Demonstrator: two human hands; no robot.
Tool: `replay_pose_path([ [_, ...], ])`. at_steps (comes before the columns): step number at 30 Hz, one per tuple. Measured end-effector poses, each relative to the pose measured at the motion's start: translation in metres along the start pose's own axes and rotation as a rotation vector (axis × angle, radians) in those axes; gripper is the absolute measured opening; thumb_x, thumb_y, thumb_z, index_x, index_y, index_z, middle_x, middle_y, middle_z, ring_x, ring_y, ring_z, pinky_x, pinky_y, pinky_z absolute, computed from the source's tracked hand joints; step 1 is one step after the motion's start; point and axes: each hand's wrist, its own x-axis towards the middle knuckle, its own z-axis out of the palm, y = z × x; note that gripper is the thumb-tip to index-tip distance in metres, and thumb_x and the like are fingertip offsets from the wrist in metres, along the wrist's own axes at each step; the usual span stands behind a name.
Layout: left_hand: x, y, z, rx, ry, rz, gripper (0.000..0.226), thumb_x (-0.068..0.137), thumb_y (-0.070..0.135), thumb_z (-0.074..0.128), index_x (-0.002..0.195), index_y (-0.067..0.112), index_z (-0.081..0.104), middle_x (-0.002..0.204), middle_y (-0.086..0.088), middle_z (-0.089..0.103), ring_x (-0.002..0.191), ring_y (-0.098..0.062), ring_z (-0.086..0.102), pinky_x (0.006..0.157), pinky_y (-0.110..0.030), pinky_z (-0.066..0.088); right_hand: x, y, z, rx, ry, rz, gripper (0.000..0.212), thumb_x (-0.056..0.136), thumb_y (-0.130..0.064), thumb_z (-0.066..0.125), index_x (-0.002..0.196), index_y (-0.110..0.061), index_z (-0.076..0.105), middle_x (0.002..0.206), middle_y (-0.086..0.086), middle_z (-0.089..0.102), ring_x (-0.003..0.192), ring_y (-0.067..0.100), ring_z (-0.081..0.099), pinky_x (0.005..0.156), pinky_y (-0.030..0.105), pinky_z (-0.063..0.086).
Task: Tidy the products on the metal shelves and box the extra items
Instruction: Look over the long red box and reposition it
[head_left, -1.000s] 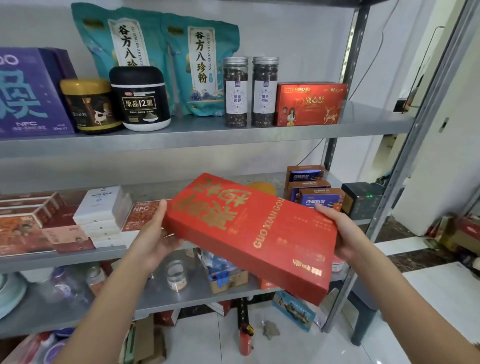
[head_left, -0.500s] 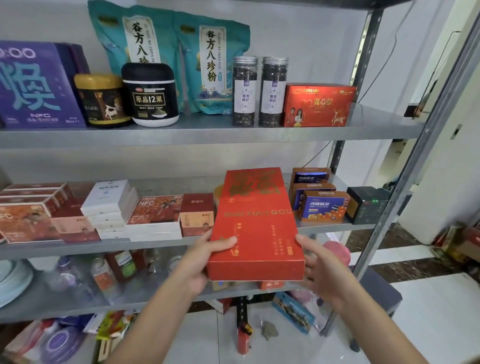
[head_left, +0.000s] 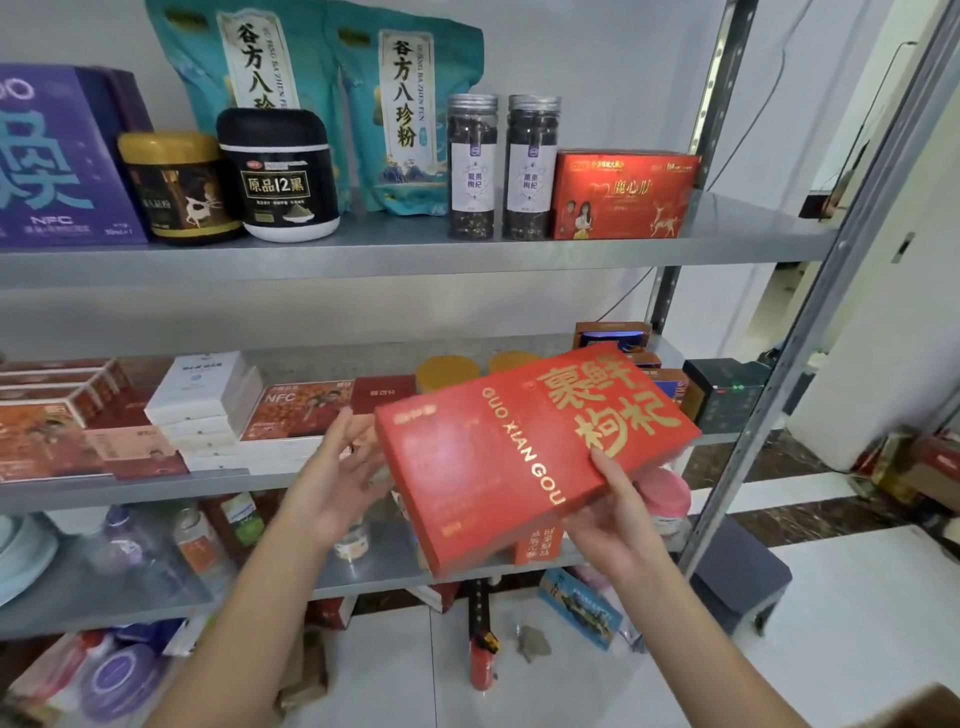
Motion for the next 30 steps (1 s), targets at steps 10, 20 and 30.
replay_pose_path([
  [10,-0.028,-0.037,0.040,0.015,-0.145,0.018,0.058,0.079,0.055,0.062,0.131,0.030,0.053,0.121,-0.008,0.069,0.112,-0.026,0.065,0.086,-0.049,0.057,0.005,0.017,-0.002,0.161,-0.135,0.000,0.053,0.080,-0.017,0.071,0.128,-0.014,0.049,0.120,0.015,0.068,0.106,0.027,0.068,0.097,0.044,0.048],
  [20,-0.017,-0.004,0.004,-0.009,-0.085,-0.016,0.043,0.073,0.027,0.070,0.114,0.015,0.064,0.103,-0.010,0.075,0.084,-0.020,0.074,0.058,-0.032,0.059,0.006,-0.074,-0.061,-0.007,-0.290,-0.011,0.099,0.067,-0.065,0.075,0.144,-0.017,0.036,0.142,0.024,0.049,0.129,0.045,0.048,0.103,0.061,0.038],
  [30,-0.011,0.003,-0.010,0.234,-0.283,0.164,0.083,0.053,0.028,0.091,0.128,0.026,0.058,0.114,-0.009,0.071,0.094,-0.024,0.071,0.069,-0.032,0.059,0.014,-0.114,-0.050,-0.891,-0.163,0.052,0.106,0.034,-0.029,0.100,0.127,-0.011,0.054,0.117,0.015,0.069,0.102,0.031,0.069,0.072,0.038,0.059],
])
